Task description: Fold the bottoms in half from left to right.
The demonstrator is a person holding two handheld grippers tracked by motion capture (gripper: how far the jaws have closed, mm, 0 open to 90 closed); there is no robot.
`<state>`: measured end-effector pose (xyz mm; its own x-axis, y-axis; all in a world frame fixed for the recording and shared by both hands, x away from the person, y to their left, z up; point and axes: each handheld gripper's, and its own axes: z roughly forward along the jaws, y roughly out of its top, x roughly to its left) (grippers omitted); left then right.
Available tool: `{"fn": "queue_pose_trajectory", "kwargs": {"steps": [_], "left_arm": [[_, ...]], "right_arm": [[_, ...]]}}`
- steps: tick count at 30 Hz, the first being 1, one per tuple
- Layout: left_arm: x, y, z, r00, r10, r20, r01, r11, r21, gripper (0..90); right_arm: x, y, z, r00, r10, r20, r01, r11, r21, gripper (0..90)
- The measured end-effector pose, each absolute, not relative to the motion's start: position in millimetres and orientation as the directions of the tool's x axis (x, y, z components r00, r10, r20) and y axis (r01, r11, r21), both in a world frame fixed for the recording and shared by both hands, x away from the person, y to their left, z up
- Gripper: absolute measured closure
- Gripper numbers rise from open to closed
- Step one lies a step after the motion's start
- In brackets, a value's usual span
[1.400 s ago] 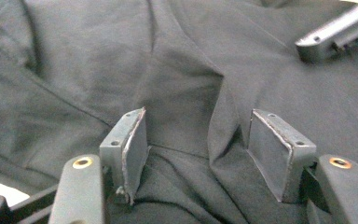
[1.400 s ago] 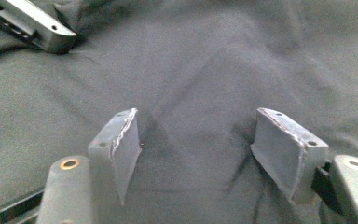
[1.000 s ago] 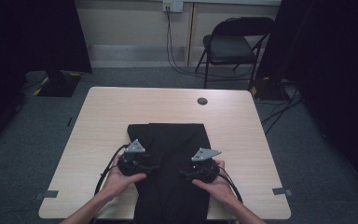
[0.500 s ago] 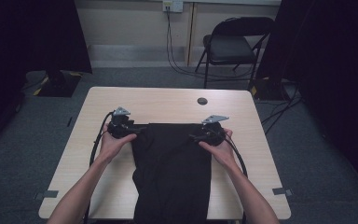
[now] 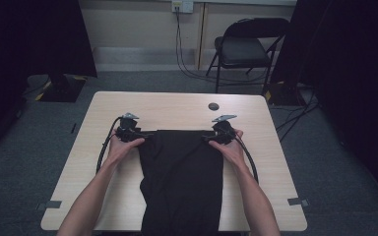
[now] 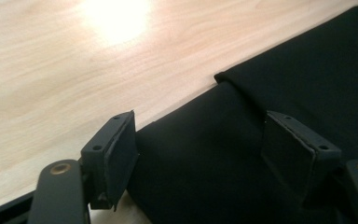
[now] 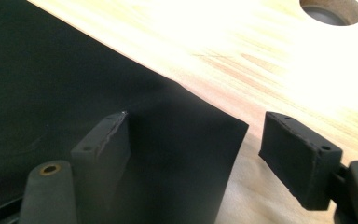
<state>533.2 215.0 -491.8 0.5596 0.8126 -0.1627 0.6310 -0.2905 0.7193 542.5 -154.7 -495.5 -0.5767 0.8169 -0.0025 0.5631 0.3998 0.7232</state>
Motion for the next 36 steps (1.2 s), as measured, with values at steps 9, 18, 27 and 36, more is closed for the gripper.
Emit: {"fn": "queue_pose_trajectory", "kwargs": {"steps": [9, 18, 27, 36], "left_arm": [[532, 199, -497, 0.57, 0.805, -0.166, 0.617, -0.286, 0.733, 25.1], [523, 172, -495, 0.636, 0.771, -0.039, 0.549, -0.416, 0.725, 47.1], [521, 178, -490, 0.625, 0.766, -0.149, 0.568, -0.316, 0.759, 85.6], [527, 189, -436, 0.606, 0.78, -0.157, 0.476, -0.197, 0.857, 85.9]], "right_arm": [[536, -148, -503, -0.579, 0.815, 0.008, 0.553, 0.385, 0.739, 27.5], [529, -140, -498, -0.624, 0.781, 0.019, 0.536, 0.411, 0.738, 68.9], [526, -137, -497, -0.614, 0.787, 0.06, 0.541, 0.365, 0.758, 83.4], [541, -134, -449, -0.597, 0.798, 0.088, 0.489, 0.274, 0.828, 85.6]]}}
